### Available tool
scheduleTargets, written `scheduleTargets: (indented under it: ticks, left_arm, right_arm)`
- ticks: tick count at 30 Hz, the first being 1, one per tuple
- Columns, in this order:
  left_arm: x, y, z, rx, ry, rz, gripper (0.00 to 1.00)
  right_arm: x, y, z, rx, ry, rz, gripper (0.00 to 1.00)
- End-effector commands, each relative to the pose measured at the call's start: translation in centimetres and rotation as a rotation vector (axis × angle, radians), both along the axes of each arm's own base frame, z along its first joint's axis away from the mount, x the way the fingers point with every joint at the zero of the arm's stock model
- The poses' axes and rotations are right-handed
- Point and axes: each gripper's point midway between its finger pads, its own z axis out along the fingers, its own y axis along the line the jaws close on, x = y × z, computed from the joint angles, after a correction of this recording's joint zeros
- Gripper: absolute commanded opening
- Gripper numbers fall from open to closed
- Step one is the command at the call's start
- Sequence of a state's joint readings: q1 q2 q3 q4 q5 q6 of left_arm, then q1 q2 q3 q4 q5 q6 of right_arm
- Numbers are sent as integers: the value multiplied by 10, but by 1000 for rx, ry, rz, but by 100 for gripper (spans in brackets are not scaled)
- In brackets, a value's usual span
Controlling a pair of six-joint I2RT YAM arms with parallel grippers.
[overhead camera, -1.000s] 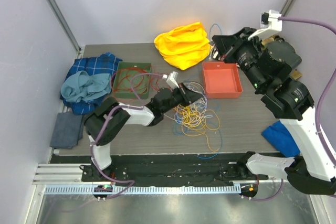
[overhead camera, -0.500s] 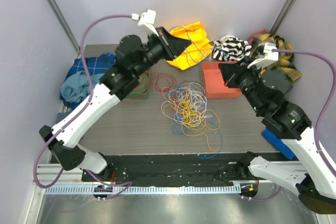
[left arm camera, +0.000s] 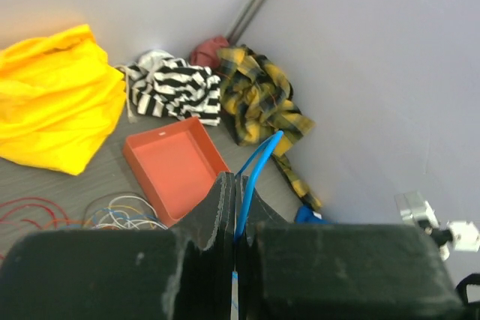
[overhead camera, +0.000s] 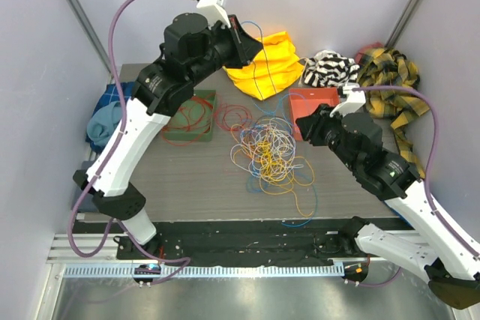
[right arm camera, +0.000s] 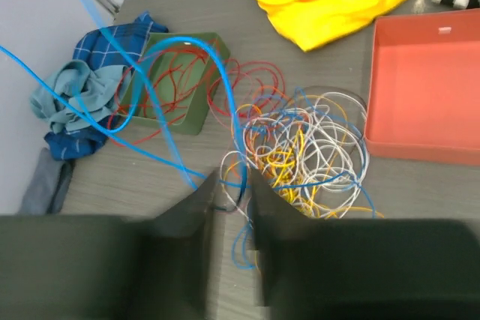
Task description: Untangle the cables
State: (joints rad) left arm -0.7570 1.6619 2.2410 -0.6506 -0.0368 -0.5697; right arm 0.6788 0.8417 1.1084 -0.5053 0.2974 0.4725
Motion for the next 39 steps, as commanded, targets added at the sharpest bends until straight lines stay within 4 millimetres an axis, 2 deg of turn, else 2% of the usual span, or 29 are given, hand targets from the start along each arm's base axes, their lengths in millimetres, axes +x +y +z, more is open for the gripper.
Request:
scheduleTargets:
  ticks: [1, 3, 4, 5, 8, 13, 16, 17, 18, 21, 26, 27, 29, 30, 39]
  left_arm:
    - [3, 31, 24, 61, -73, 110, 0]
    - [5, 36, 36, 46, -109, 139, 0]
    - [8, 41, 40, 43, -122, 167, 0]
    - [8, 43, 45, 41, -142, 175, 0]
    - [12, 49, 54, 45, -183, 209, 0]
    - [21, 51, 51, 97, -208, 240, 0]
    - [19, 41, 51, 114, -221, 192, 0]
    - [18, 36, 51, 110, -221, 170, 0]
    - [20, 32, 48, 114, -214, 163, 0]
    - [17, 33, 53, 97, -220, 165, 0]
    - [13, 35, 58, 82, -230, 161, 0]
    - [11, 35, 59, 79, -230, 156, 0]
    - [10, 35, 60, 73, -230, 154, 0]
    - [10, 35, 61, 70, -230, 152, 0]
    - [2, 35, 68, 38, -233, 128, 0]
  right_arm:
    - [-5, -19, -12, -33, 27, -75, 67]
    - [-8, -28, -19, -64, 54, -104, 84]
    - [-8, -33, -20, -73, 54, -127, 97]
    - [-10, -37, -19, -76, 49, -135, 100]
    - [-12, -46, -14, -88, 30, -163, 100]
    - [-16, -51, -3, -110, -10, -150, 96]
    - [-11, -28, 2, -92, -29, -54, 93]
    - [-10, -11, 8, -65, -44, 16, 92]
    - [-7, -4, 14, -57, -56, 42, 92]
    - [7, 17, 10, -69, -56, 90, 93]
    - [21, 34, -17, -109, -48, 117, 95]
    - [23, 32, -31, -125, -31, 105, 95]
    - [28, 33, -40, -131, -37, 96, 95]
    - [29, 33, -52, -143, -22, 93, 94]
    - [66, 30, -101, -281, 45, -32, 88]
